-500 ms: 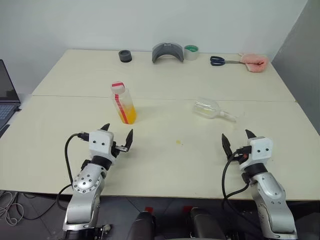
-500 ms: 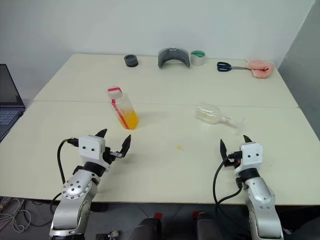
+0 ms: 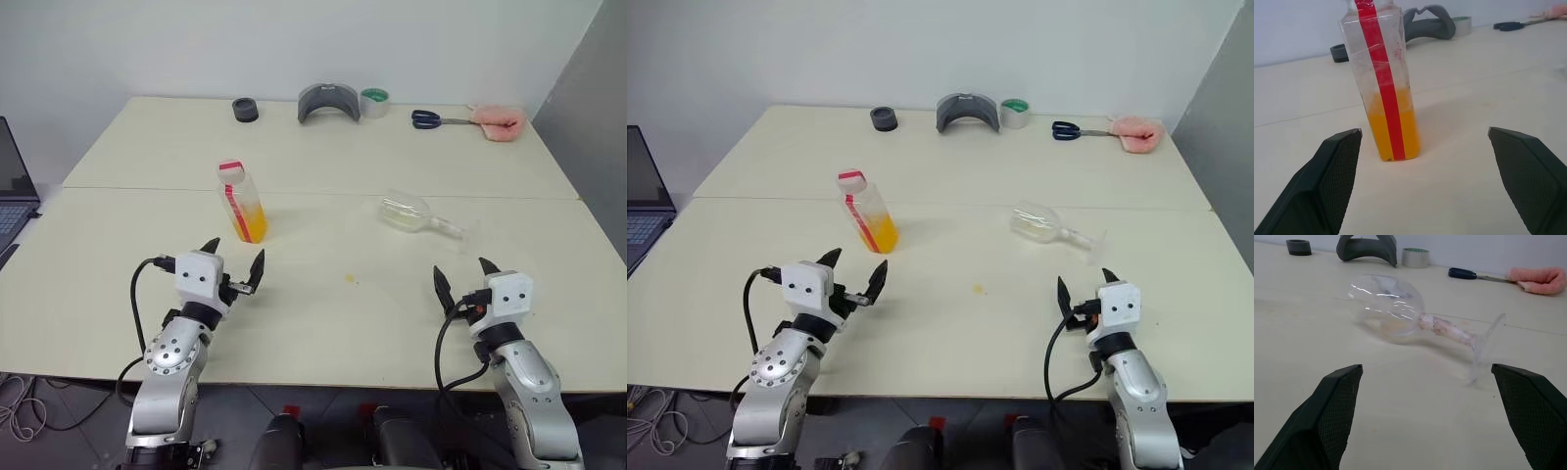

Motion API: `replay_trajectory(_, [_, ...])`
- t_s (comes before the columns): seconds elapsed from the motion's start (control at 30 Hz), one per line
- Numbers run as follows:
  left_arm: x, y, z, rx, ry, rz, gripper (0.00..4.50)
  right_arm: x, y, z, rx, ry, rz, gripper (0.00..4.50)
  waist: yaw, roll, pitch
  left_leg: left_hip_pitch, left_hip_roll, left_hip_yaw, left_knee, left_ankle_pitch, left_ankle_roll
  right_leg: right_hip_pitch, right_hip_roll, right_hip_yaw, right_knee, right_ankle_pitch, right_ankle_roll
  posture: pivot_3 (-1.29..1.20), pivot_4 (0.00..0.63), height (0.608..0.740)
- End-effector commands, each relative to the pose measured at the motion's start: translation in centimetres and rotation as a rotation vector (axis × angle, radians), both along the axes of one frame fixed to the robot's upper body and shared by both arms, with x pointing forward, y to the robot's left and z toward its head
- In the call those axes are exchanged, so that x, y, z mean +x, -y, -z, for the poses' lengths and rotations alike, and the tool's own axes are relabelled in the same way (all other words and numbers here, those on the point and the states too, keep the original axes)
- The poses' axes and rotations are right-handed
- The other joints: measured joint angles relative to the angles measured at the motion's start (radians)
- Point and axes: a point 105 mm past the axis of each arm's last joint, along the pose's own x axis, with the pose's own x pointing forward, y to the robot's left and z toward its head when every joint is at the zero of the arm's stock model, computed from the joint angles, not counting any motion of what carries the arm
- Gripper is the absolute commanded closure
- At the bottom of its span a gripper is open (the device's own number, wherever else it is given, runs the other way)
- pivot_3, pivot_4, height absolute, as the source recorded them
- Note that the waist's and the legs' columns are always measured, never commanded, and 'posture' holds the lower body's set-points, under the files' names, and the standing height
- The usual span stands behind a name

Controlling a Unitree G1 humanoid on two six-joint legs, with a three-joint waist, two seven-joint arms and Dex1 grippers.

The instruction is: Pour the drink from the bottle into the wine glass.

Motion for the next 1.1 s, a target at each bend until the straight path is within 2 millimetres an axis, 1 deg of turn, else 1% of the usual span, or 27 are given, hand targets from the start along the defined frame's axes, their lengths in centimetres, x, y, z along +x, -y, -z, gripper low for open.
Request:
replay_trajectory(0.03, [0.0, -0.4, -1.4, -0.01, 0.061, -0.005, 0.04, -0.3, -0.2, -1.4, 0.001, 0.052, -0.018, 0.0, 0.0, 0.0, 0.0, 0.0, 0.0, 0.0, 0.0, 0.0, 0.0, 0.0, 0.0, 0.0, 0.0, 0.0, 0.0, 0.0, 0.15, 0.74])
replay_trajectory(0.27, [0.0, 0.2, -1.2, -0.001, 0.054, 0.018, 0.04, -0.4, -0.5, -1.4, 0.009, 0.044, -0.037, 0.0, 0.0, 0.0, 0.0, 0.0, 0.0, 0.0, 0.0, 0.0, 0.0, 0.0, 0.0, 0.0, 0.0, 0.0, 0.0, 0.0, 0.15, 0.74])
replay_trajectory(0.5, [0.1, 0.2, -1.5, -0.01, 0.065, 0.024, 0.04, -0.4, -0.8, -1.6, 0.021, 0.05, -0.055, 0.0, 0.001, 0.0, 0.0, 0.0, 0.0, 0.0, 0.0, 0.0, 0.0, 0.0, 0.0, 0.0, 0.0, 0.0, 0.0, 0.0, 0.15, 0.74])
replay_trajectory(0.57, [0.1, 0.3, -1.5, -0.009, 0.065, 0.027, 0.04, -0.3, -0.9, -1.6, 0.019, 0.052, -0.062, 0.0, 0.002, 0.0, 0.0, 0.001, 0.002, 0.005, 0.0, 0.0, 0.0, -0.002, 0.002, 0.004, 0.0, 0.0, 0.0, 0.0, 0.15, 0.74])
replay_trajectory(0.67, [0.1, 0.4, -1.5, -0.008, 0.065, 0.029, 0.04, -0.2, -1.1, -1.6, 0.013, 0.049, -0.069, 0.0, 0.002, -0.001, 0.0, 0.006, 0.006, 0.019, 0.0, -0.002, 0.003, -0.002, 0.005, 0.022, 0.001, 0.001, 0.001, 0.0, 0.15, 0.74])
replay_trajectory(0.7, [0.1, 0.4, -1.5, -0.008, 0.065, 0.029, 0.04, -0.2, -1.1, -1.6, 0.01, 0.045, -0.069, 0.0, 0.001, -0.001, 0.0, 0.009, 0.007, 0.023, 0.0, -0.003, 0.003, -0.002, 0.007, 0.024, 0.0, 0.001, 0.002, 0.0, 0.15, 0.74])
replay_trajectory(0.93, [0.0, 0.4, -1.6, -0.012, 0.069, 0.031, 0.04, -0.3, -1.4, -1.6, 0.003, 0.043, -0.088, 0.0, 0.0, -0.001, 0.0, 0.01, 0.005, 0.023, 0.0, -0.004, 0.005, 0.0, 0.005, 0.023, 0.0, 0.002, 0.003, 0.0, 0.15, 0.74])
replay_trajectory(1.03, [0.0, 0.0, -1.9, -0.021, 0.086, 0.01, 0.04, -0.5, -2.2, -2.0, -0.009, 0.052, -0.15, 0.0, 0.0, -0.001, 0.0, 0.01, 0.005, 0.023, 0.0, -0.004, 0.005, 0.0, 0.005, 0.023, 0.0, 0.002, 0.003, 0.0, 0.15, 0.74])
replay_trajectory(1.1, [0.0, -0.6, -1.7, -0.018, 0.075, -0.008, 0.04, -1.0, -3.7, -2.4, -0.024, 0.051, -0.264, 0.0, -0.001, -0.001, 0.0, 0.011, 0.005, 0.023, 0.0, -0.004, 0.005, 0.0, 0.005, 0.023, 0.0, 0.002, 0.003, 0.0, 0.15, 0.74])
